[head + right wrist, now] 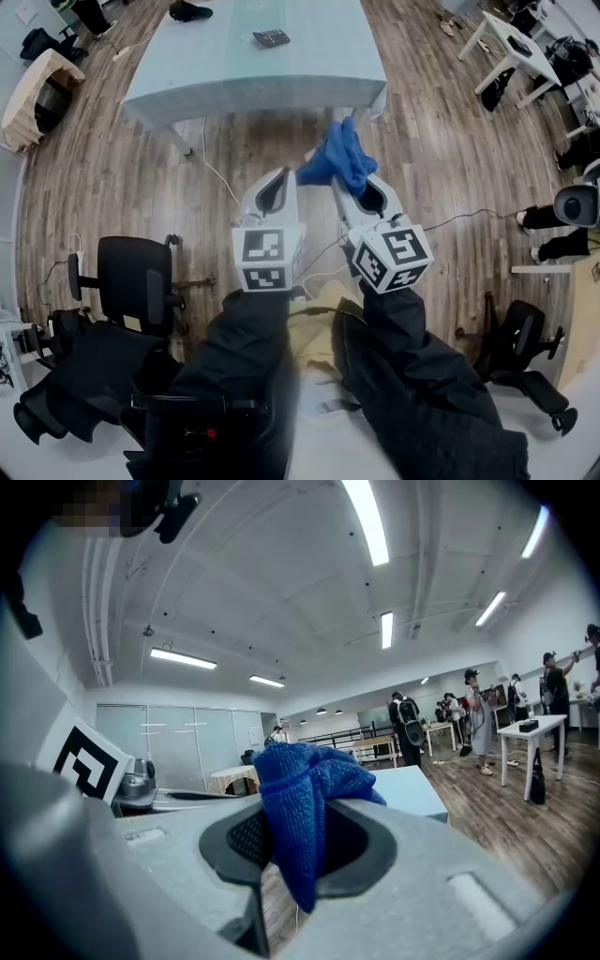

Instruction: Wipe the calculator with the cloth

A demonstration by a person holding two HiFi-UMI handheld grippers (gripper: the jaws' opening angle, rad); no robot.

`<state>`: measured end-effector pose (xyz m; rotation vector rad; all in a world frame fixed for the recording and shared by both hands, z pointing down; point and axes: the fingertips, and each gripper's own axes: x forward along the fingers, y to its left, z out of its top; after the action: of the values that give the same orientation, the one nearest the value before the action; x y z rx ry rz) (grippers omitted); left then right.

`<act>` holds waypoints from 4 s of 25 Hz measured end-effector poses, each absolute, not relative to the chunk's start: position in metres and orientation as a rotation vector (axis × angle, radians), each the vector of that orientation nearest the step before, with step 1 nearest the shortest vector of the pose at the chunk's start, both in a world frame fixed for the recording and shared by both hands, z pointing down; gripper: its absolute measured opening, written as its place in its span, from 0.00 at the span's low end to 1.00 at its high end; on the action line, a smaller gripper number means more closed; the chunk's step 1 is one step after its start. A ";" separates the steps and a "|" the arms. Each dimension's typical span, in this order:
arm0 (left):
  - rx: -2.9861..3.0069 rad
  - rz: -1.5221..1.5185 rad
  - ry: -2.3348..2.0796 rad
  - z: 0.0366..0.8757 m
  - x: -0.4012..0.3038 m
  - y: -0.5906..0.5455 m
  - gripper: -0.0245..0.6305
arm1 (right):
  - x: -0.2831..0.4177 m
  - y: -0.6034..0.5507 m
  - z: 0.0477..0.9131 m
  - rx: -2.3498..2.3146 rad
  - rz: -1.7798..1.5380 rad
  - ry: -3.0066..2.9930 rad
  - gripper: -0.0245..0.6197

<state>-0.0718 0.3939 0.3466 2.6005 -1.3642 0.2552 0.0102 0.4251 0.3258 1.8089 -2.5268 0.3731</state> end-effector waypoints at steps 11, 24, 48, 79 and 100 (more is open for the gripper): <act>2.595 0.281 -1.316 0.359 -0.055 0.351 0.04 | 0.030 0.382 0.335 1.838 0.400 -2.496 0.18; 2.539 0.284 -1.388 0.357 -0.012 0.216 0.04 | 0.068 0.240 0.337 1.730 0.412 -2.569 0.18; 2.491 0.282 -1.461 0.360 0.035 0.094 0.04 | 0.117 0.115 0.342 1.661 0.437 -2.617 0.18; 2.441 0.321 -1.383 0.390 -0.035 -0.216 0.04 | 0.054 -0.195 0.371 1.710 0.532 -2.517 0.18; 2.239 0.494 -1.322 0.487 -0.018 -0.291 0.04 | 0.072 -0.284 0.458 1.560 0.719 -2.395 0.18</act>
<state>-0.0175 -0.2913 0.4869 2.2392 -1.3217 0.4944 0.0721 -0.2838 0.4582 1.5596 -2.3947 0.7185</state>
